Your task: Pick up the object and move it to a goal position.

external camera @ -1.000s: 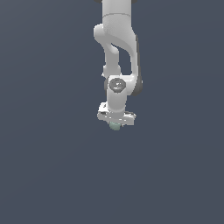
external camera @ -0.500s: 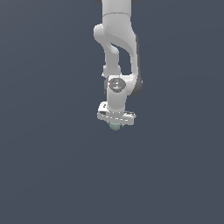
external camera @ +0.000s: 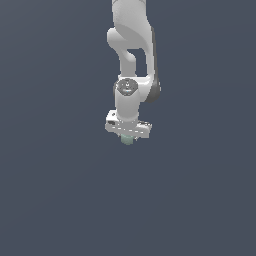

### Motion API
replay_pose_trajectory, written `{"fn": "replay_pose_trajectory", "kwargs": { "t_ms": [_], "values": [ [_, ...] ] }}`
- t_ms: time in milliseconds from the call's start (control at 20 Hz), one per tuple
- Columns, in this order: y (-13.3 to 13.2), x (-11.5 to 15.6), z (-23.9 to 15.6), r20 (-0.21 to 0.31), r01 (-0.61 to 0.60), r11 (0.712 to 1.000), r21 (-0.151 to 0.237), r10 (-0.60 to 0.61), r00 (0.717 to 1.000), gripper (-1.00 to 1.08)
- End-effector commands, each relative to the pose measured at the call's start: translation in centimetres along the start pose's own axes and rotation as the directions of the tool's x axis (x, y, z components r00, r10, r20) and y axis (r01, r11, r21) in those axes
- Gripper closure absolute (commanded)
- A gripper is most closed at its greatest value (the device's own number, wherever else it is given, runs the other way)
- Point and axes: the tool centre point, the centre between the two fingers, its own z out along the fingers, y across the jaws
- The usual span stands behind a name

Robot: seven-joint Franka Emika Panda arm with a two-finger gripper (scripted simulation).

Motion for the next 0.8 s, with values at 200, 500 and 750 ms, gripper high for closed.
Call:
{"fn": "replay_pose_trajectory", "kwargs": {
  "t_ms": [200, 500, 750],
  "values": [
    [3.0, 0.5, -5.4, -0.001, -0.001, 1.0, 0.001, 0.001, 1.0, 1.08],
    [6.5, 1.2, -11.7, -0.001, -0.001, 1.0, 0.002, 0.001, 1.0, 1.08],
    [9.4, 1.7, -17.0, -0.001, -0.001, 1.0, 0.002, 0.001, 1.0, 1.08]
  ]
}}
